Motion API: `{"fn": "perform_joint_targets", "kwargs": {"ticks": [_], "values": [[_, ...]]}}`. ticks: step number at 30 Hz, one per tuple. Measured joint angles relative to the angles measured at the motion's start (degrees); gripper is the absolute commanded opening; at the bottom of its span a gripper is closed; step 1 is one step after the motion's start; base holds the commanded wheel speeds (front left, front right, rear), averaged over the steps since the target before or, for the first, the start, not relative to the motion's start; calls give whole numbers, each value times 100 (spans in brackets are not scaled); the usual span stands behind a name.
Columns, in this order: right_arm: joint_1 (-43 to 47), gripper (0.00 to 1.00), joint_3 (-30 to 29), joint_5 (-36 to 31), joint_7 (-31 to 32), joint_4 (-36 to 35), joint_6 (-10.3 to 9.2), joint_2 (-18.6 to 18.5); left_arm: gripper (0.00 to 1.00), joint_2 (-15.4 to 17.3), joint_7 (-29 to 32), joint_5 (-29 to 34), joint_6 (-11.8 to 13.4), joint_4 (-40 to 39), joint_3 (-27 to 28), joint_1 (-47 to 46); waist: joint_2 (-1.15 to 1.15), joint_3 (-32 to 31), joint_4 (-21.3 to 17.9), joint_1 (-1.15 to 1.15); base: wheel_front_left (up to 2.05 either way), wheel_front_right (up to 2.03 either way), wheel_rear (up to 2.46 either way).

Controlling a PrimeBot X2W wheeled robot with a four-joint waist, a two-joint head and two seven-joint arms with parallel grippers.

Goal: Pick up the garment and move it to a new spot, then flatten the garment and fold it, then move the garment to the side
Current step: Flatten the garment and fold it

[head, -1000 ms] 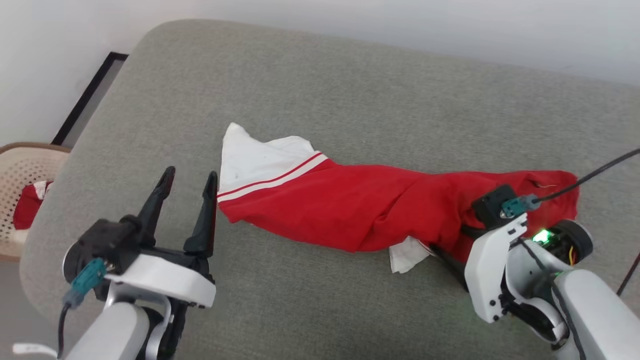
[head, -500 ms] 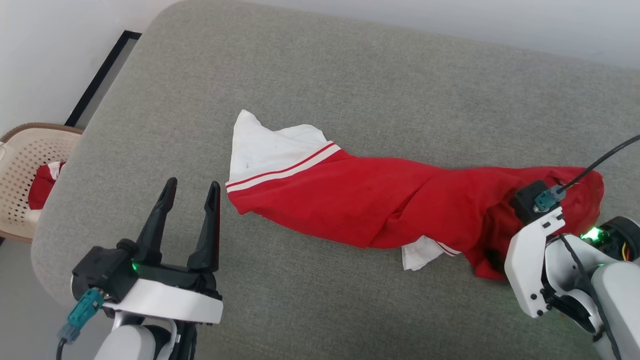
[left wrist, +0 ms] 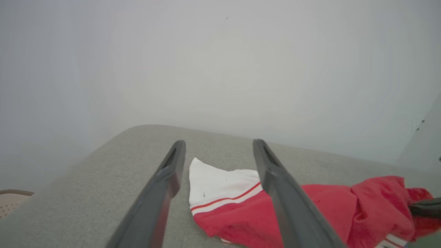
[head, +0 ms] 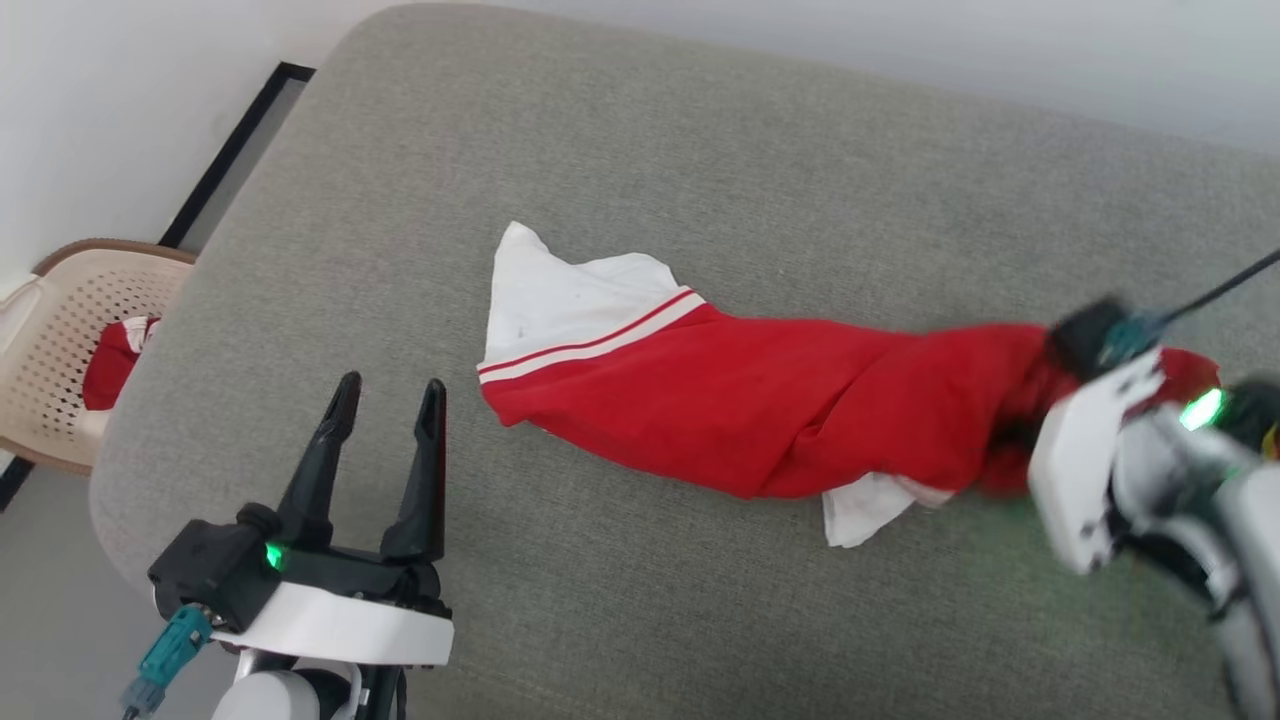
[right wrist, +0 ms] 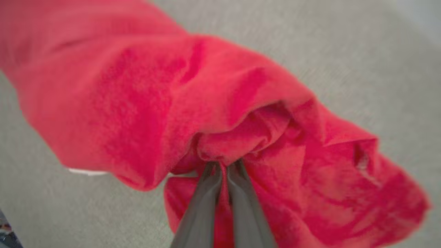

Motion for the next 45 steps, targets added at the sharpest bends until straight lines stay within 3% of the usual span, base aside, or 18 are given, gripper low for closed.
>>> {"fn": "perform_joint_targets", "kwargs": {"ticks": [7,11,17,20,22,29,38,45], "values": [[-754,0,-293,-78,149,-289,0,-83,100,-188,0,80,-113,21,67,10,0,41,115,0,0,0,0],[-1338,0,-188,-112,-4,180,0,-25,100,-288,0,85,-123,58,0,-53,0,155,230,0,0,0,0],[-2090,3,312,-33,-627,1529,0,194,100,-386,0,76,-140,73,-163,-244,0,300,422,0,0,0,0],[-2330,24,526,41,-837,2260,-1,385,100,-394,0,47,-140,90,-224,-291,0,350,489,0,0,0,0],[-2442,100,632,60,-944,2624,0,498,100,-392,0,37,-140,100,-220,-308,0,347,495,0,0,0,0],[-2772,100,1147,287,-1336,2819,1,488,100,-323,0,36,-141,153,-90,-274,0,161,367,0,0,0,0],[-2286,100,1215,758,-1914,1906,1,96,100,-113,0,368,-141,277,421,36,0,-257,27,0,0,0,0],[-1226,100,937,855,-1791,991,0,-1,100,-130,0,550,-141,244,800,273,0,-478,-184,0,0,0,0]]}}
